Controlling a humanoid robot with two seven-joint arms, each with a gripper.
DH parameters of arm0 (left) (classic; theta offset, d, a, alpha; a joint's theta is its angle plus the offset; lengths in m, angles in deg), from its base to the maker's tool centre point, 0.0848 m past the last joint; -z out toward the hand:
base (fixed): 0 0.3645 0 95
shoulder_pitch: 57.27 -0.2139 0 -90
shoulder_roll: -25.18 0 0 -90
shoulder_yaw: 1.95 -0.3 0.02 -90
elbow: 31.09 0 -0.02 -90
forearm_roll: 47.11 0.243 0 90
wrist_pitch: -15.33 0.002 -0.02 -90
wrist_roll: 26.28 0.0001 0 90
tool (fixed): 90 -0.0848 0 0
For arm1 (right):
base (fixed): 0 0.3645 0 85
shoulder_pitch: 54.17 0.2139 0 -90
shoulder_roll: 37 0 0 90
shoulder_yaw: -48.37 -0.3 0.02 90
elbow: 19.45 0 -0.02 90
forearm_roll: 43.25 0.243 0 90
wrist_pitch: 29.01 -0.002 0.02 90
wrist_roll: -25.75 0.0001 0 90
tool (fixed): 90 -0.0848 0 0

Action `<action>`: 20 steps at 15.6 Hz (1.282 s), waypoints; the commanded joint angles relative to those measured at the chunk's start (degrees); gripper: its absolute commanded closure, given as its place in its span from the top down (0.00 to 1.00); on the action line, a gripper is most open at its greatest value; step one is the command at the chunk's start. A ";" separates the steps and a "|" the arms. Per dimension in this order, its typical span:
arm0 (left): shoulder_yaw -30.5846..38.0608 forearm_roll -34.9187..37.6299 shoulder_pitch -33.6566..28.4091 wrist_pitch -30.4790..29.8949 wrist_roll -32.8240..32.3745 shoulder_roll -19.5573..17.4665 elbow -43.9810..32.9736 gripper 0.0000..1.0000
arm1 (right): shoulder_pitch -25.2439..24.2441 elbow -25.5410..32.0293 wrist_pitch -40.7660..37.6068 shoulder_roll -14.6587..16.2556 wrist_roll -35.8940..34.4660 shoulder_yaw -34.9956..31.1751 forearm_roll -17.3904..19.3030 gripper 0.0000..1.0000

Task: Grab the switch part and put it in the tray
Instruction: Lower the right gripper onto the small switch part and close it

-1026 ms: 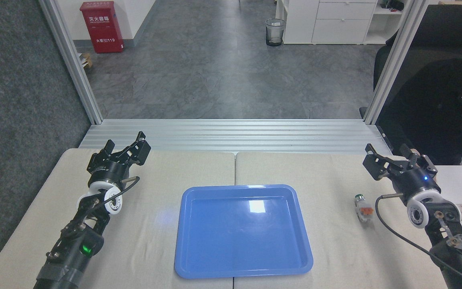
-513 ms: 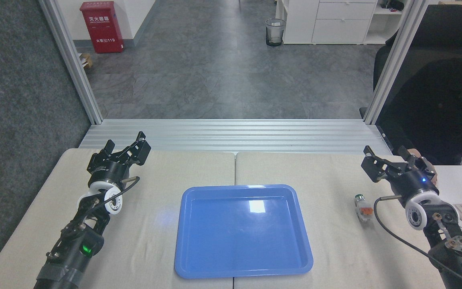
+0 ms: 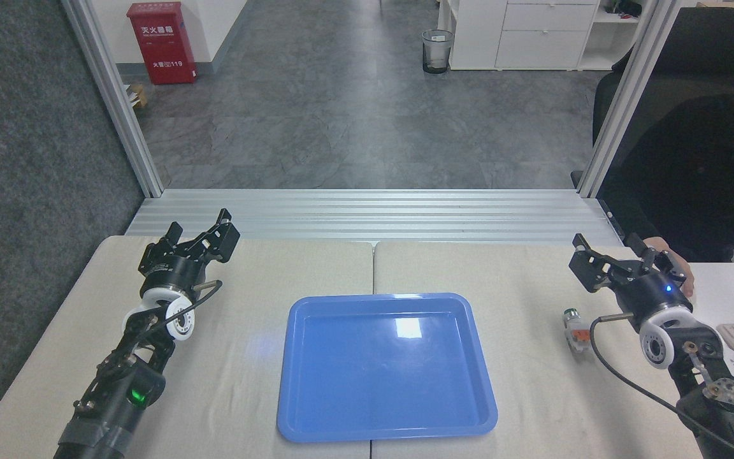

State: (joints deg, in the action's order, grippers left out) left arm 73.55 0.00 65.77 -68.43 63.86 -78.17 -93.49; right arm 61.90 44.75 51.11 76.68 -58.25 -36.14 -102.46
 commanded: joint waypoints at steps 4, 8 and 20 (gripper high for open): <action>0.00 0.00 0.00 0.00 -0.05 0.00 0.00 1.00 | -4.00 -5.99 3.36 -1.17 0.07 4.96 -0.74 0.98; 0.00 0.00 0.00 0.00 -0.05 0.00 0.00 1.00 | -4.70 -16.55 3.63 -4.69 -0.02 5.06 -0.21 0.99; 0.00 0.00 0.00 0.00 -0.05 0.00 0.00 1.00 | -5.06 -20.28 6.26 -7.07 -3.09 4.89 -0.12 0.00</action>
State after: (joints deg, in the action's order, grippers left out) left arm 73.54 0.00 65.77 -68.43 63.86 -78.18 -93.49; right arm 56.35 27.53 56.48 71.33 -60.49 -31.72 -102.67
